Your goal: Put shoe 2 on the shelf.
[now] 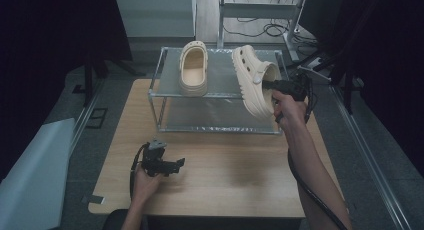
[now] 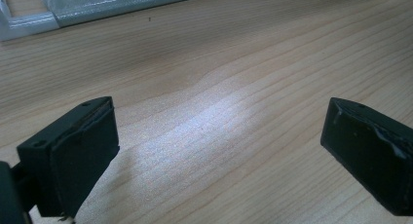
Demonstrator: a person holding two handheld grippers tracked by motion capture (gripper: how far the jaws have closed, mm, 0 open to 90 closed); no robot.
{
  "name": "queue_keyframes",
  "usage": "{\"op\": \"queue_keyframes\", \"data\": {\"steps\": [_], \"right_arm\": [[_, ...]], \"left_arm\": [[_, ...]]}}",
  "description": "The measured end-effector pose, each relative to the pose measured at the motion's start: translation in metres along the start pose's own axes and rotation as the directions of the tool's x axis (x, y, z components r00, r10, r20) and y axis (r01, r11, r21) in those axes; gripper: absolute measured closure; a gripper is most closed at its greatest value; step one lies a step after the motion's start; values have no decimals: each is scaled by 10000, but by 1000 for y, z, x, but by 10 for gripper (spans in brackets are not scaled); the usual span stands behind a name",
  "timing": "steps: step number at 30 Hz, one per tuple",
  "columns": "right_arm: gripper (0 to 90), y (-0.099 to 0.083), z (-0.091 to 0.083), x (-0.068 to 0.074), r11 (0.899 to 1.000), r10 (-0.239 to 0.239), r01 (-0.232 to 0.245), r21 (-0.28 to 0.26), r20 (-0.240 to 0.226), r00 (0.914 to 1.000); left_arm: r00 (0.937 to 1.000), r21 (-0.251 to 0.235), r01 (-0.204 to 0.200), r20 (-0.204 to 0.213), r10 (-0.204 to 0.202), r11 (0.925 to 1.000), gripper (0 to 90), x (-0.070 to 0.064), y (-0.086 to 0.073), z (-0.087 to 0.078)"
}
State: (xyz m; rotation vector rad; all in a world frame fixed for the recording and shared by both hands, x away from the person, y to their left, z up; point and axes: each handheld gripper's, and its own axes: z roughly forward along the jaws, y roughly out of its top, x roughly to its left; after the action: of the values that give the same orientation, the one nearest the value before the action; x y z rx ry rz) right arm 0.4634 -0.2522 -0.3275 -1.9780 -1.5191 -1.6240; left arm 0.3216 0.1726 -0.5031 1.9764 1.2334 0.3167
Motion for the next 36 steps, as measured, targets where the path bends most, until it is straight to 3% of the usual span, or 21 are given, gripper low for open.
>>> {"op": "queue_keyframes", "data": {"steps": [15, 21, 25, 28, 32, 36], "right_arm": [[758, 20, 46, 20, 9973, 124, -49, -732, 1023, 9947], [756, 26, 64, 25, 9958, -32, 180, -893, 1635, 9865], [755, 29, 75, 24, 9953, 117, 49, -969, 1706, 9853], [748, 31, 82, 28, 9937, -15, 233, -1093, 1954, 9807], [702, 32, 90, 33, 9918, -194, 461, -1190, 2164, 9761], [591, 30, 98, 36, 9933, -102, 331, -1110, 2009, 9795]], "left_arm": [[10000, -40, 34, 22, -34, 10000, 6, 1, 0, -1], [10000, -54, 73, 38, -73, 10000, 7, 2, 0, -1], [9999, -86, 131, 44, -131, 9999, 7, 2, 0, -2], [9999, -104, 124, 68, -123, 9999, 7, 3, 0, -1], [9999, -82, 129, 105, -128, 9999, 7, 3, 0, -1], [9998, -82, 151, 151, -149, 9999, 8, 3, 0, 0]]}}
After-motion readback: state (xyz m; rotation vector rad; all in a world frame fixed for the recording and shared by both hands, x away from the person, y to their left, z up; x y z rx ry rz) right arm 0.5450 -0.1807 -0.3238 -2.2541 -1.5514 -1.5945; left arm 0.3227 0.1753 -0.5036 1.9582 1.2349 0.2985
